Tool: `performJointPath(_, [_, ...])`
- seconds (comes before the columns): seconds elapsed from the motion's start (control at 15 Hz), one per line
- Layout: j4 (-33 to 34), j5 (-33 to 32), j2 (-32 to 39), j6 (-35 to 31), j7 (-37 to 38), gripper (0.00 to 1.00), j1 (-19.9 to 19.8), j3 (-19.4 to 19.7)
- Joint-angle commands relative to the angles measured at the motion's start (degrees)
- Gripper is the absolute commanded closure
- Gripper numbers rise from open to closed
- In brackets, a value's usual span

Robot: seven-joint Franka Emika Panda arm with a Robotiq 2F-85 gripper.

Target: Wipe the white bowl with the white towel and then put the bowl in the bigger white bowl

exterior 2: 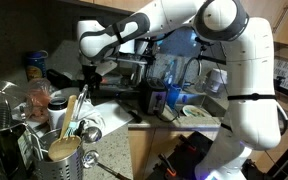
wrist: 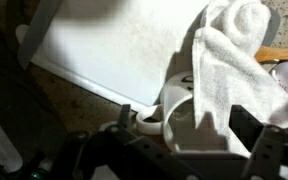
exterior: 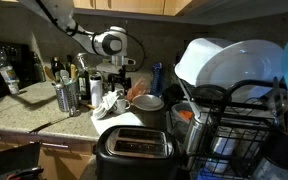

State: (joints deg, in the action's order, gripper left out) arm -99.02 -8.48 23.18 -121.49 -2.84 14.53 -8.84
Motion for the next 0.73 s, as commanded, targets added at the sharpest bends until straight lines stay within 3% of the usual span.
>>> performJointPath(0.0, [-7.5, 3.7, -6.2, -1.9, 0.0, 0.00, -1.1, -1.3])
performJointPath(0.4, [-8.3, 8.0, -6.9, 0.8, -4.8, 0.00, -1.0, -3.4])
performJointPath(0.67, [-6.7, 6.5, -5.2, 0.2, -3.4, 0.00, -0.3, -3.1])
